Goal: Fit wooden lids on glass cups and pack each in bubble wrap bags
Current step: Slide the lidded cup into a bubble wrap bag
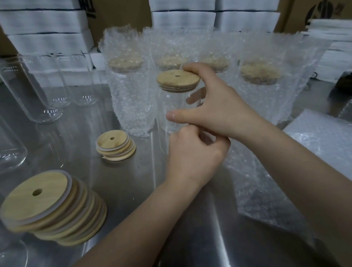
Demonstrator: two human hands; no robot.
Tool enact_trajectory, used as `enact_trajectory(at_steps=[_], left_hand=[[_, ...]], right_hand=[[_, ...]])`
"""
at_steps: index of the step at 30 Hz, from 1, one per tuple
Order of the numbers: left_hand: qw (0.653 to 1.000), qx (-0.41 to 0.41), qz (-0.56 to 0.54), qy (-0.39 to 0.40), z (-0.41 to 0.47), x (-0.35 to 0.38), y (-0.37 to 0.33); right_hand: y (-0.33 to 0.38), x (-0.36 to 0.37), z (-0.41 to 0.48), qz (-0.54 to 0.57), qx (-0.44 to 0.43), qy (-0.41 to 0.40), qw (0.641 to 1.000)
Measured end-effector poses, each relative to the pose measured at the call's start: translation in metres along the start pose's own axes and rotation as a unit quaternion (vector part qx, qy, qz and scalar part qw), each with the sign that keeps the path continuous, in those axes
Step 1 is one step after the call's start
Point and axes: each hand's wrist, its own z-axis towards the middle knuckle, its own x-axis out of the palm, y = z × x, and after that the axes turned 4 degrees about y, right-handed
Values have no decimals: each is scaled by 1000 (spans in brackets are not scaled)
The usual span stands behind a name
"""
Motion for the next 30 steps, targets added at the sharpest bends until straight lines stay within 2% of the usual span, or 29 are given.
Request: enact_trajectory(at_steps=[4,6,8,10,12,17,23,30], left_hand=[[999,-15,3,33,2,0,2],[998,-31,-16,51,3,0,4],[996,-52,-40,58,6,-2,6],[992,-75,-73,68,8,-4,6],[986,-98,-111,78,11,-7,6],[960,-162,-197,117,19,-16,9],[916,-200,-306,166,26,-28,13],[899,-208,-299,244,28,-44,12]], right_hand=[[2,3,-16,54,-60,-128,988],[3,-1,-24,155,-95,-176,967],[5,-8,-30,297,-76,-181,934],[7,-12,-34,415,-22,-152,897],[6,-15,-35,456,12,-126,881],[-2,-23,-33,396,-12,-100,913],[-13,-30,-32,322,-64,-89,940],[-19,-22,-30,296,-171,-103,934]])
